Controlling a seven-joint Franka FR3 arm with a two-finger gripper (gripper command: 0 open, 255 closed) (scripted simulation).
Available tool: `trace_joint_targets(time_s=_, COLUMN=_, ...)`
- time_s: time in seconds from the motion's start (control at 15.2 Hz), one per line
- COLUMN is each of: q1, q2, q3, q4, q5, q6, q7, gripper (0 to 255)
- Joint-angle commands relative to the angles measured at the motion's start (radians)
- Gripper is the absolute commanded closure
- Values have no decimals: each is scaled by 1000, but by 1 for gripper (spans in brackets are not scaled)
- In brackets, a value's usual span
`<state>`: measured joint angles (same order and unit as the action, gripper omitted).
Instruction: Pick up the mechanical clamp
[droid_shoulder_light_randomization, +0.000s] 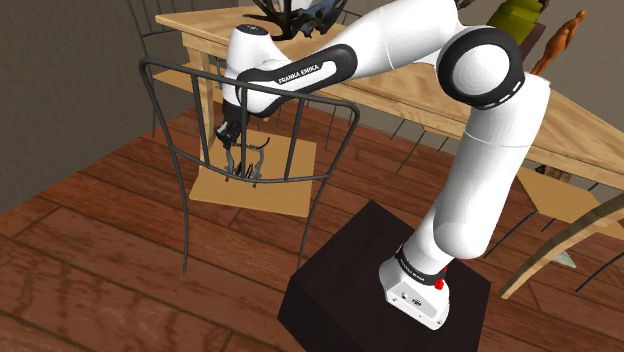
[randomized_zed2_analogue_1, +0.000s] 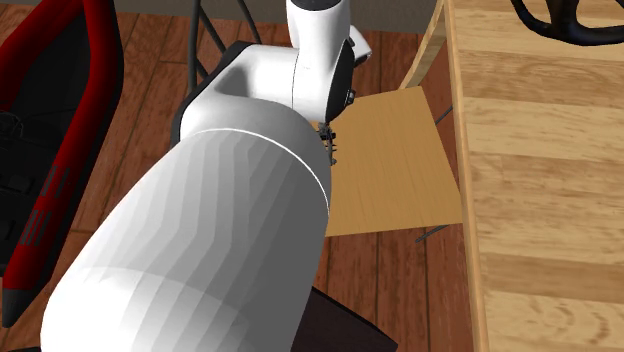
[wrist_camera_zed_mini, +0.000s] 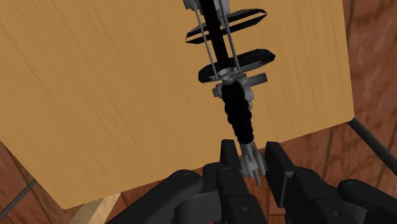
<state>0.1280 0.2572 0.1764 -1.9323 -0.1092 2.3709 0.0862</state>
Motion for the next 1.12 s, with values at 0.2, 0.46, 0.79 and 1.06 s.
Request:
trace_joint_targets(time_s=0.2, q1=17, q2=-15, q3=8, q4=-4, q5=0, q6=-26, q7=16, gripper=255)
trace_joint_targets(time_s=0.46, q1=16, q2=-39, q3=9, q4=20, q5=10, q6=-74, q7=8, gripper=255)
trace_joint_targets(time_s=0.79, q1=16, q2=-65, q3=11, q4=56, q5=20, q6=-134, q7=0, gripper=255)
trace_joint_targets(time_s=1.06, q1=15, q2=-79, q3=12, q4=81, q5=25, q6=-173, q7=-4, gripper=255)
